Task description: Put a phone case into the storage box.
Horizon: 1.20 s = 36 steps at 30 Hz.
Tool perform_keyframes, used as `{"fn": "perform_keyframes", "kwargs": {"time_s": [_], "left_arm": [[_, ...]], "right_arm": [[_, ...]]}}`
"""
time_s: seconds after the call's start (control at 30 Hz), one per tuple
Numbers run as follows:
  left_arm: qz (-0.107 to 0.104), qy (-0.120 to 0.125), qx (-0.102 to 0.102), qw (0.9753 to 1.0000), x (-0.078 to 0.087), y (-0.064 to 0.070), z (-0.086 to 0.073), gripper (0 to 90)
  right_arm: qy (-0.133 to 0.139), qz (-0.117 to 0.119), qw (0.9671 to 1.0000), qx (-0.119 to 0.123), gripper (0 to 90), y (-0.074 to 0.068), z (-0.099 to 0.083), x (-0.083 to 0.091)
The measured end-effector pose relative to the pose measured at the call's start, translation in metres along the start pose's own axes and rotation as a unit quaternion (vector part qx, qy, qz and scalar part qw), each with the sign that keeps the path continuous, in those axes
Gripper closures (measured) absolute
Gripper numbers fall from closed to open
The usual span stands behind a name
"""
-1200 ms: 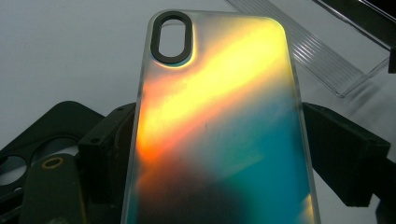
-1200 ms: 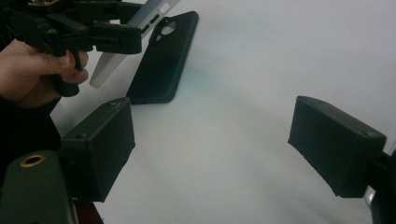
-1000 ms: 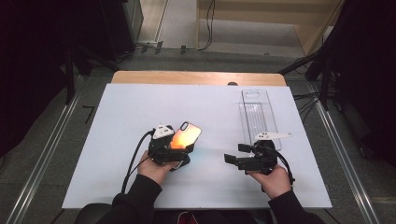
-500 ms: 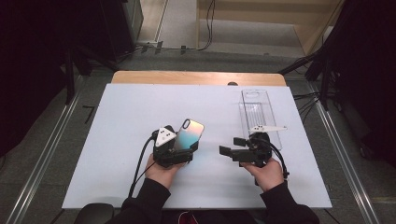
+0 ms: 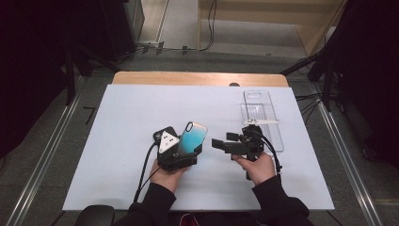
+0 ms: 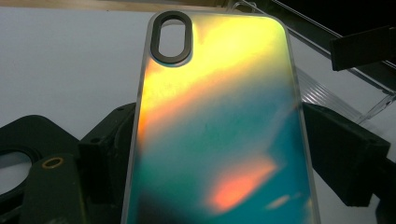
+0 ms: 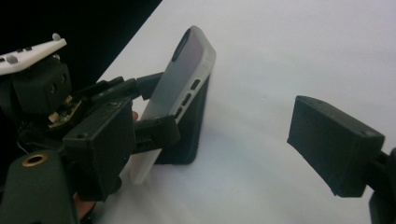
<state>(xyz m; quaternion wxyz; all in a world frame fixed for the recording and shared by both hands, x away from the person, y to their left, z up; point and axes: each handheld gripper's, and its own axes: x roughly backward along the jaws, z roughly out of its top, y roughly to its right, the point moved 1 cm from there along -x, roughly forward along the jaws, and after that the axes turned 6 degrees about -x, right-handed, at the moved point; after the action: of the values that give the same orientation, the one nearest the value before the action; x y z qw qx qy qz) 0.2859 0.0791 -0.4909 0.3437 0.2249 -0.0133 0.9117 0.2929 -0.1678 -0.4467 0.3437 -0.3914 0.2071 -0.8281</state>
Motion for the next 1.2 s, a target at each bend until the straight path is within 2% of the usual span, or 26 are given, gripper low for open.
{"fn": "perform_keyframes", "kwargs": {"time_s": [0.1,0.43,0.5,0.73,0.9,1.07,1.2], "left_arm": [[0.005,0.009,-0.004,0.9999,0.001,0.003,-0.001,16.6],[0.0,0.029,-0.004,0.9996,0.001,0.01,-0.003,16.6],[0.0,0.033,-0.01,0.9994,0.002,0.013,-0.003,16.6],[0.0,0.029,-0.013,0.9995,0.001,0.017,-0.004,16.6],[-0.003,0.026,-0.006,0.9996,0.0,0.018,-0.005,16.6],[-0.006,0.024,-0.001,0.9997,0.0,0.02,-0.005,16.6],[-0.007,0.026,-0.001,0.9996,0.001,0.021,-0.005,16.6]], "right_arm": [[0.001,0.003,1.0,-0.001,13.1,-0.001,0.003,-0.004],[0.0,0.015,0.9998,-0.016,13.2,-0.003,0.01,-0.016],[-0.003,0.018,0.9997,-0.018,17.5,-0.003,0.011,-0.018],[-0.001,0.021,0.9996,-0.021,18.8,-0.002,0.014,-0.022],[-0.003,0.027,0.9992,-0.029,22.0,-0.004,0.016,-0.027],[-0.009,0.03,0.9988,-0.036,30.3,-0.005,0.017,-0.034],[-0.015,0.036,0.998,-0.049,42.9,-0.005,0.017,-0.038]]}}
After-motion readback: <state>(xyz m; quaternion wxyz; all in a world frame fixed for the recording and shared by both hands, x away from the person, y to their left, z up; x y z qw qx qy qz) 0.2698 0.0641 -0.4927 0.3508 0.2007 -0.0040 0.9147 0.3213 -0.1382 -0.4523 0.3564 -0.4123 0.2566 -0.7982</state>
